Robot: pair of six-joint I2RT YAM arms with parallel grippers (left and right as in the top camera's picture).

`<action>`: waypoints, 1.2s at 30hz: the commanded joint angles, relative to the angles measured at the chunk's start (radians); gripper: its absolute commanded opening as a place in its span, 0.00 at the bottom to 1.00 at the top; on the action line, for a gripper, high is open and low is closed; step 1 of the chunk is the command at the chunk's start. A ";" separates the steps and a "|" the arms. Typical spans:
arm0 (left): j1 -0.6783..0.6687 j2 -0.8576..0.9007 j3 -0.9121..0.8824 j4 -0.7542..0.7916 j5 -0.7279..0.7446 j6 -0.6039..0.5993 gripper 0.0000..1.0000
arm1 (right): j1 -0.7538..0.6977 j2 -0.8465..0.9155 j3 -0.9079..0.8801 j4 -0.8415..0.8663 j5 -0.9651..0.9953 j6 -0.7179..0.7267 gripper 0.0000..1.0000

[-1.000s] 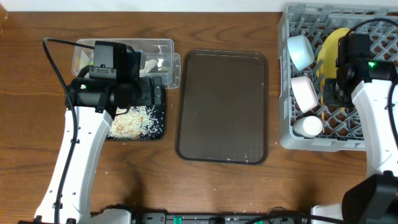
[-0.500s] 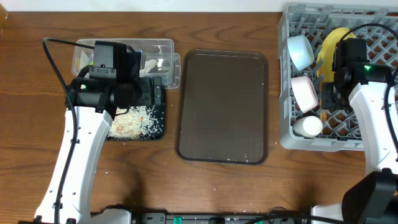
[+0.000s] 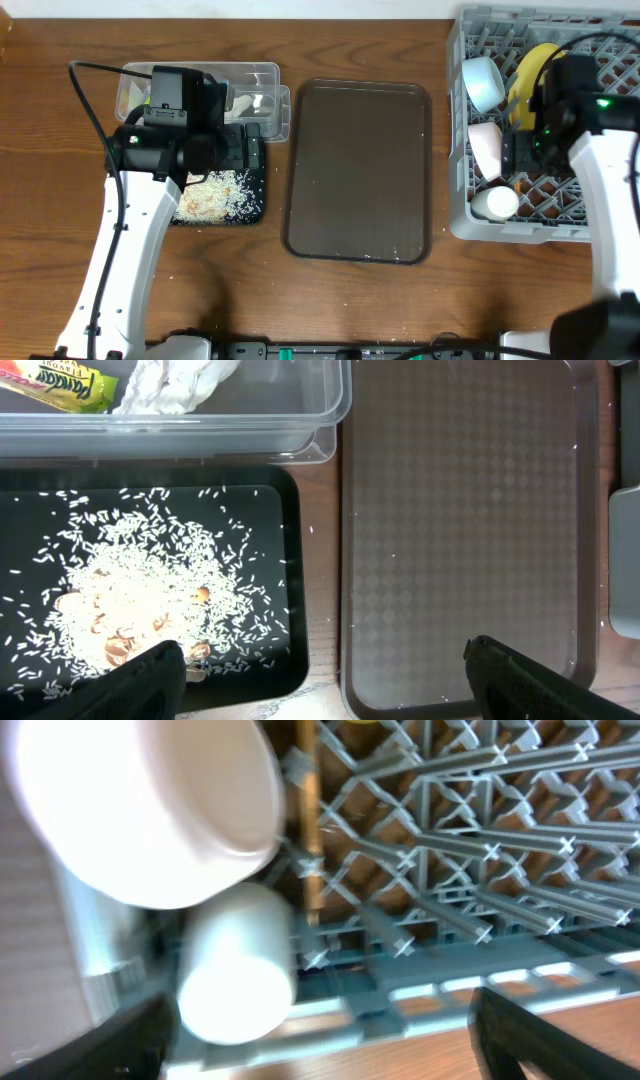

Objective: Sort waste into correct bins and load items into the dishwasher rack

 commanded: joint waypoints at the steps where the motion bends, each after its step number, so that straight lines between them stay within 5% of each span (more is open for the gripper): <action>1: 0.000 0.006 0.013 0.000 -0.006 0.002 0.91 | 0.012 -0.129 0.108 -0.046 -0.180 0.026 0.99; 21: 0.000 0.006 0.013 0.000 -0.006 0.002 0.91 | 0.012 -0.420 0.069 0.031 -0.243 0.022 0.99; 26: 0.000 0.006 0.013 0.000 -0.006 0.002 0.91 | 0.012 -0.581 -0.169 0.318 -0.243 0.022 0.99; 36: 0.000 0.006 0.013 0.000 -0.006 0.002 0.91 | 0.012 -1.044 -0.929 0.922 -0.243 0.032 0.99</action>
